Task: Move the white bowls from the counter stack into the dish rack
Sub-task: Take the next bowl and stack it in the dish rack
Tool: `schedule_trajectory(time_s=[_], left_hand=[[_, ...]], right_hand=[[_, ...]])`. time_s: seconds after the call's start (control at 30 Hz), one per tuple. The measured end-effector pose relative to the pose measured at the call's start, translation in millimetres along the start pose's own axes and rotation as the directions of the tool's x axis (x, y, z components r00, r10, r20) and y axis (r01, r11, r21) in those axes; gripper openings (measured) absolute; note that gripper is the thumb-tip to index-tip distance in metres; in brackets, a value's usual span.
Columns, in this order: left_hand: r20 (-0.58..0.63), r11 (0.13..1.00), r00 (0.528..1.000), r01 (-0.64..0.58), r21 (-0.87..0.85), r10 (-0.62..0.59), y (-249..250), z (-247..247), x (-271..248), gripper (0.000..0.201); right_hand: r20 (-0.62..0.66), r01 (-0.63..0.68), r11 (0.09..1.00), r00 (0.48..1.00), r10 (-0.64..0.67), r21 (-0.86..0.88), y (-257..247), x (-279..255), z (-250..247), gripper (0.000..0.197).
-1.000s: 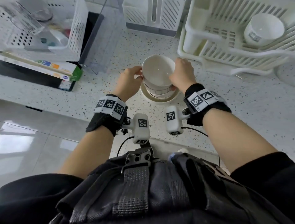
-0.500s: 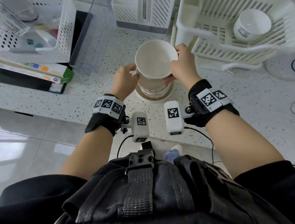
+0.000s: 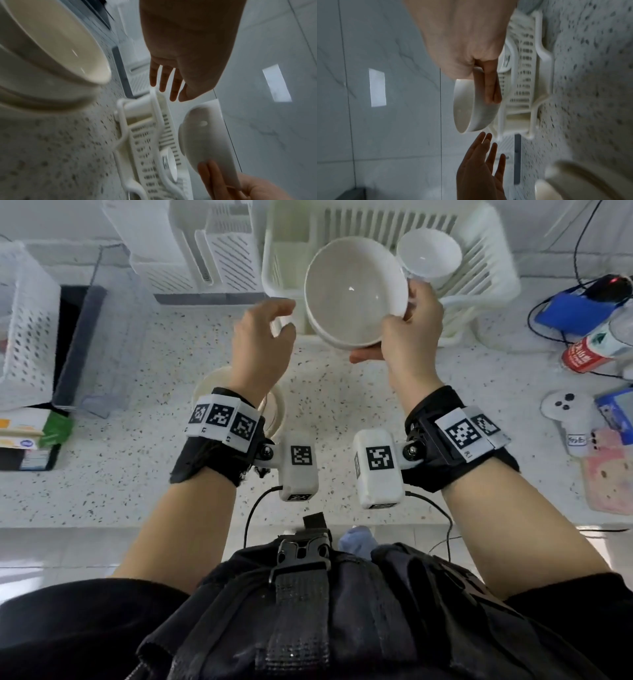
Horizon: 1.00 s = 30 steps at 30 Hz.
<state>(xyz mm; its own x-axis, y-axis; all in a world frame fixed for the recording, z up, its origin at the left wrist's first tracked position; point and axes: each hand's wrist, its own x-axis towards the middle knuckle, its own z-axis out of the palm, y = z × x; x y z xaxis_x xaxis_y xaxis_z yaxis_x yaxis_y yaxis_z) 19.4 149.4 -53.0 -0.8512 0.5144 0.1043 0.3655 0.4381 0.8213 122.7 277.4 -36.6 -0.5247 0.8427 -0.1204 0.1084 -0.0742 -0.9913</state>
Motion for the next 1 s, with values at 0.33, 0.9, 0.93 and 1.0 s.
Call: schedule_trajectory(time_s=[0.33,0.9,0.93,1.0], left_hand=[[0.253,0.977,0.966,-0.097,0.188,0.047,70.2,135.9,65.6,0.038],[0.507,0.891,0.8,0.075,0.447,-0.321,55.8,203.8,172.4,0.046],[0.515,0.883,0.789,0.072,0.463,-0.335,51.6,206.2,175.4,0.046],[0.526,0.868,0.77,0.069,0.491,-0.359,43.6,210.3,179.9,0.046]], right_hand=[[-0.116,-0.013,0.996,0.993,0.004,-0.084,2.8,118.0,-111.8,0.045],[-0.028,-0.183,0.971,0.983,0.181,-0.151,6.3,270.5,-80.3,0.046],[-0.021,-0.181,0.967,0.983,0.18,-0.18,9.6,274.7,-76.9,0.046],[-0.013,-0.176,0.955,0.984,0.178,-0.237,18.1,283.9,-71.0,0.044]])
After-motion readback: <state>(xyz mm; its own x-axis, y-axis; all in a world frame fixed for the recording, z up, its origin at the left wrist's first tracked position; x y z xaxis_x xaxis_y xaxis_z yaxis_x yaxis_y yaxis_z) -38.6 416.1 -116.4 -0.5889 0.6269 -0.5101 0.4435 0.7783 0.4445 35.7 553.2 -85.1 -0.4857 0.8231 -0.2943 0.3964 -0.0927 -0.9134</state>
